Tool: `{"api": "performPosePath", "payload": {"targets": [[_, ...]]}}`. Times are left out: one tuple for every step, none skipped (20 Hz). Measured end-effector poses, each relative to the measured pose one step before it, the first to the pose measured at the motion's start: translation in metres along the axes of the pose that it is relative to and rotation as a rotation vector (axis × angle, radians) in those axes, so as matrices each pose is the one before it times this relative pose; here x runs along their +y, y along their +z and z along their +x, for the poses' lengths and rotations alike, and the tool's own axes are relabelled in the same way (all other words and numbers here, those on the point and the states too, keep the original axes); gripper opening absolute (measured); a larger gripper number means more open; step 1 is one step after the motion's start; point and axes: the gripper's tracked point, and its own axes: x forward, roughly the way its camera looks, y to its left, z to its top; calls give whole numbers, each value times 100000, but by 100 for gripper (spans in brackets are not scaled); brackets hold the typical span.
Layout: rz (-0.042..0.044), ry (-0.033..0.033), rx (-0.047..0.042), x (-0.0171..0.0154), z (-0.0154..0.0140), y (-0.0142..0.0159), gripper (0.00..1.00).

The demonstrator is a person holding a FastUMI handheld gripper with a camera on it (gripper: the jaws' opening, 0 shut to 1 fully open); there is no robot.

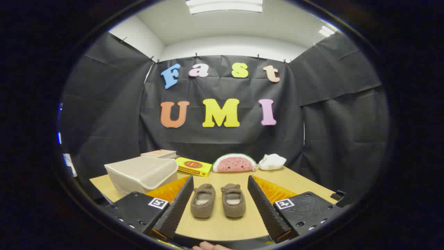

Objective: Open the storage box then place both shoes into the box .Put the left shoe in first, then the right shoe, with the right side of both shoes facing outward in a uniform manner.

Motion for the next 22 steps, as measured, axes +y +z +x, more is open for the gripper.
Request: {"api": "performPosePath", "payload": {"targets": [[-183, -212, 56, -27, 50, -56, 95], [-262, -400, -181, -27, 10, 136, 95], [-192, -137, -6, -38, 78, -86, 95], [-93, 263, 305, 129, 14, -54, 95], [-239, 40, -57, 63, -18, -112, 95], [-375, -629, -157, -144, 15, -46, 95], [-80, -63, 290, 91, 5, -158, 95], [376, 727, 649, 197, 208, -151, 95], [371, 485, 510, 203, 217, -282, 95], [-6, 156, 365, 42, 120, -70, 95], [-134, 171, 400, 35, 97, -232, 95], [-10, 185, 386, -9, 211, -37, 95], [120, 30, 369, 34, 64, -174, 95], [342, -53, 195, -32, 157, 26, 95], [333, -61, 225, -15, 101, -9, 95], [232, -8, 132, 51, 175, 115, 95], [472, -350, 227, -127, 180, -101, 95], [555, 388, 256, 128, 94, -23, 95], [613, 924, 432, 406, 268, -83, 95], [789, 1005, 785, 361, 196, -53, 95], [1474, 1207, 646, 403, 351, -85, 95], [1319, 1505, 1769, 552, 424, -104, 95]]}}
